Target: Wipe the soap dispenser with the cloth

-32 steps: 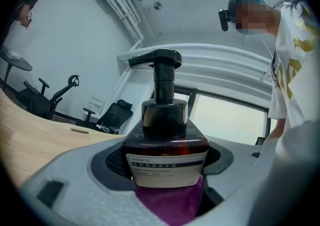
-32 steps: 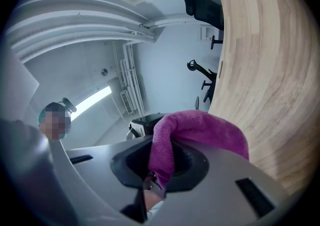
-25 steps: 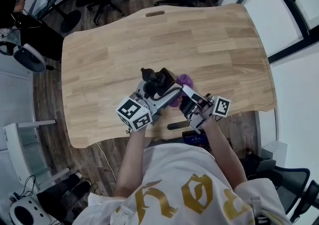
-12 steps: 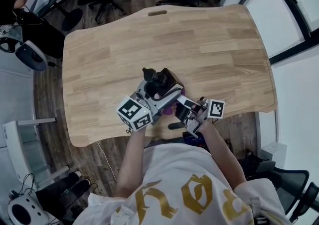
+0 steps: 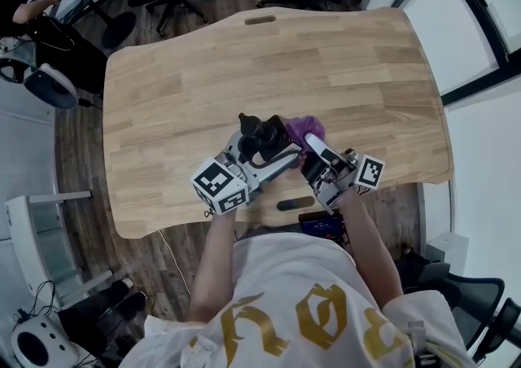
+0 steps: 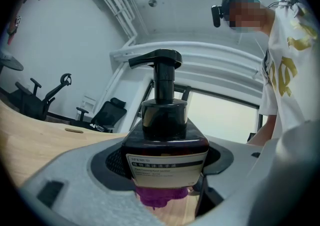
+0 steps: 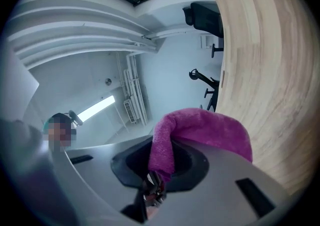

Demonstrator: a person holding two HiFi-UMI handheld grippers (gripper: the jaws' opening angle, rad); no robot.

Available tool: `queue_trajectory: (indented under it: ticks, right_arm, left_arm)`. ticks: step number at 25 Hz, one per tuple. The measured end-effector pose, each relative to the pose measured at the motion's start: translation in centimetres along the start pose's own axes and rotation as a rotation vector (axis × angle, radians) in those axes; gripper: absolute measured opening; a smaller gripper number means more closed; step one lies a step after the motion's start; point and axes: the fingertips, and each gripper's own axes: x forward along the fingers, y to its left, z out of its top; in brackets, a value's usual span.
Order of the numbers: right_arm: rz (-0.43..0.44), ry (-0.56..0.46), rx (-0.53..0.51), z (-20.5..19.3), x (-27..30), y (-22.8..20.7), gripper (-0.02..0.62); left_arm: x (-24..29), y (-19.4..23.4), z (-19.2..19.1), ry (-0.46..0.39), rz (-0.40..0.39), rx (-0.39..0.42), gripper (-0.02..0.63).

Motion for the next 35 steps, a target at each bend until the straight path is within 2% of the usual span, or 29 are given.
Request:
queue_trajectory:
  ticks: [4, 9, 15, 19, 21, 26, 29, 35]
  right_arm:
    - [0.021, -0.021, -0.026, 1.2, 0.5, 0.7, 0.043]
    - [-0.051, 0.095, -0.128, 0.1, 2.1, 0.2, 0.043]
    - [-0.081, 0.168, -0.145, -1.1, 2.8, -1.0, 0.043]
    - [-0.001, 0.196, -0.104, -1.4, 2.9, -0.7, 0.043]
    - [0.001, 0.189, -0.107, -1.1, 3.0, -1.0, 0.043]
    - [-0.180, 0.155, -0.216, 0.8, 2.0, -5.4, 0.043]
    - [-0.247, 0.166, -0.276, 1.4, 1.9, -6.9, 0.043]
    - [-0.398, 0.142, -0.503, 3.2, 2.1, -8.3, 0.043]
  left_arm:
    - [0.0, 0.2, -1.1, 0.051, 0.003, 0.024, 0.348]
    - [-0.2, 1.0, -2.7, 0.107, 0.027, 0.034, 0.348]
    - [-0.8, 3.2, -5.4, 0.218, 0.089, 0.105, 0.348]
    - [-1.2, 4.7, -6.3, 0.219, 0.139, 0.093, 0.348]
    - [-1.3, 5.8, -7.0, 0.237, 0.162, 0.089, 0.348]
    - [-0.6, 9.2, -9.5, 0.307, 0.198, 0.098, 0.348]
    - [-0.2, 11.0, -11.3, 0.357, 0.221, 0.113, 0.348]
    - [1.0, 12.9, -13.6, 0.401, 0.234, 0.118, 0.348]
